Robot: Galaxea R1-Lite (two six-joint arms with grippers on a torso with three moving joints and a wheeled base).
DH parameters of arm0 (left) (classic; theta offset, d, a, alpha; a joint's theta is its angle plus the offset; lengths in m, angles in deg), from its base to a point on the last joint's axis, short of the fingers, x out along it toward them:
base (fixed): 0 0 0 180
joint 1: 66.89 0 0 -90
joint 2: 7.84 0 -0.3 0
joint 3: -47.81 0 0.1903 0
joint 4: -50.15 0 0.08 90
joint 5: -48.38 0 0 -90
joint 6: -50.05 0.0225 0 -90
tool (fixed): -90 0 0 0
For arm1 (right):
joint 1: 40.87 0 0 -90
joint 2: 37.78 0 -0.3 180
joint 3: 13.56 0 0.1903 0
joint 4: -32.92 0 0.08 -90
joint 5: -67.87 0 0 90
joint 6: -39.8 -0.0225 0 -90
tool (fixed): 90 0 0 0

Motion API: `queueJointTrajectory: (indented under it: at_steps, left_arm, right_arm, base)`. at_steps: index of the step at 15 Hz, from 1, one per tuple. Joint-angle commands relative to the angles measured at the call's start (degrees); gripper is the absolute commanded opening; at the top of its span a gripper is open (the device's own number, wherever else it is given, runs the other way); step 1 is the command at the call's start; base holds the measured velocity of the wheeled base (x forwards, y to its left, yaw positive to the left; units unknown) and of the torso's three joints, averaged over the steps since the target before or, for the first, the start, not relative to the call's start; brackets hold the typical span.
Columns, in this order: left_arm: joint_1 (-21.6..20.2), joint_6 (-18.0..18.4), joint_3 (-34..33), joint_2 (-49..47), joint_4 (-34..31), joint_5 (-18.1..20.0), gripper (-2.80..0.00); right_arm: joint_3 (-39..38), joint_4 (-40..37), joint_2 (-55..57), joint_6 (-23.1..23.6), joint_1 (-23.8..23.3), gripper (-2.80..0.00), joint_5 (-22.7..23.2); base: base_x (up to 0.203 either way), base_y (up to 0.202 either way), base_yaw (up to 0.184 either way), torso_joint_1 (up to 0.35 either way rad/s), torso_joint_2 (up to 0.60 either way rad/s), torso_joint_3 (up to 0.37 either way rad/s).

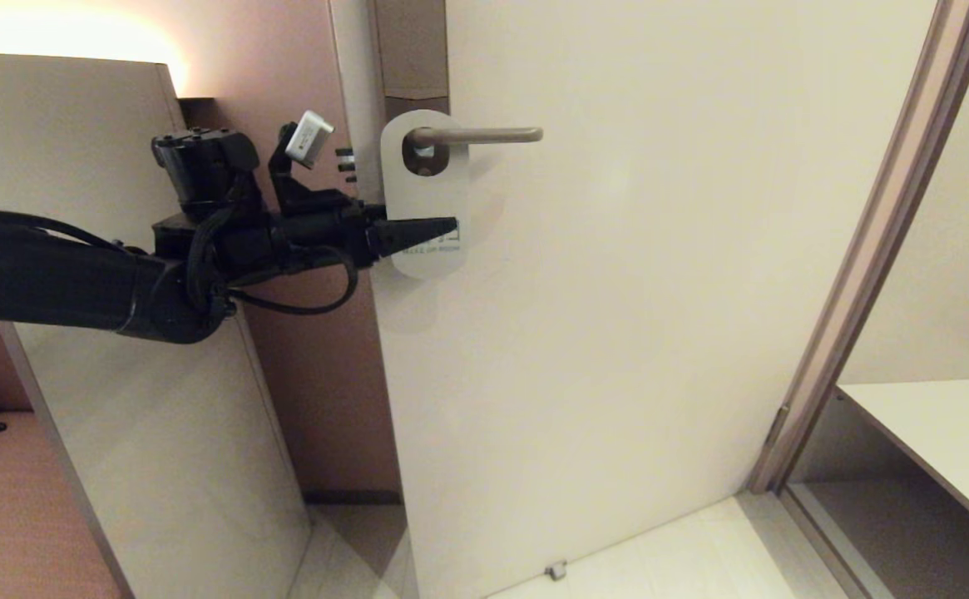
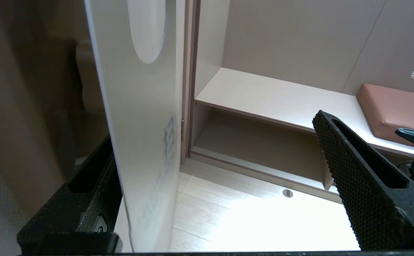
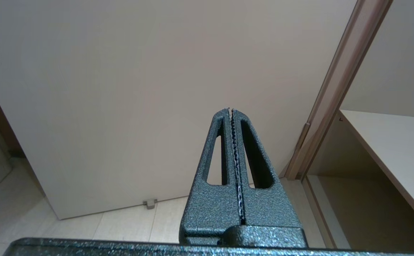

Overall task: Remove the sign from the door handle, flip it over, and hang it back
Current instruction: Take down the sign

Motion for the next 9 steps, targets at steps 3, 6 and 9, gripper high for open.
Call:
queueJointTrajectory:
  at_steps: [3,6,9]
  left_arm:
    - [0.0,-0.1,2.9,-2.4,0.1,0.4,0.0]
    - [0.1,-0.1,4.8,-3.6,0.1,0.5,0.0]
    - [0.2,-0.1,6.0,-4.7,0.1,0.5,0.0]
  right_arm:
    - [0.0,0.0,0.0,0.1,0.0,-2.8,0.0]
    - [0.0,0.0,0.0,0.1,0.0,-2.8,0.0]
    - [0.0,0.0,0.0,0.1,0.0,-2.8,0.0]
  base:
    - [0.0,0.0,0.0,0.0,0.0,0.0]
    - [0.0,0.0,0.0,0.0,0.0,0.0]
    - [0.0,0.0,0.0,0.0,0.0,0.0]
